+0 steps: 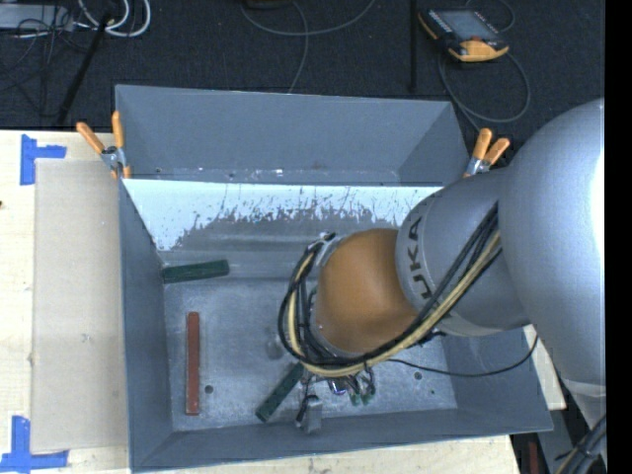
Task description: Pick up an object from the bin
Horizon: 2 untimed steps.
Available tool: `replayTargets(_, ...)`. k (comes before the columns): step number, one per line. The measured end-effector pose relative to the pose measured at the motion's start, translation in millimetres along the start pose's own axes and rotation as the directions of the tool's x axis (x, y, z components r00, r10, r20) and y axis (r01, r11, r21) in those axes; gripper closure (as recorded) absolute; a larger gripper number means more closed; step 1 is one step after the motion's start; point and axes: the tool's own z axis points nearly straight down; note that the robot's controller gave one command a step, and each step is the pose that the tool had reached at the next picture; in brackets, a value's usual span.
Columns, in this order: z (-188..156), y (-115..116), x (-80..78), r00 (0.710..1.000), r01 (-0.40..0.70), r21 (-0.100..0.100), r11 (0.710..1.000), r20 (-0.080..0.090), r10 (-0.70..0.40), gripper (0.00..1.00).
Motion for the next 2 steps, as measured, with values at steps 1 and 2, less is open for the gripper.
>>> replayTargets(1,1,0,2.6,1.000,-0.004,-0.001,1.000,-0.010,0.004,1.00)
replayTargets(2,-142,-8,10.3,1.000,-0.014,0.000,1.000,-0.003,0.014,1.00)
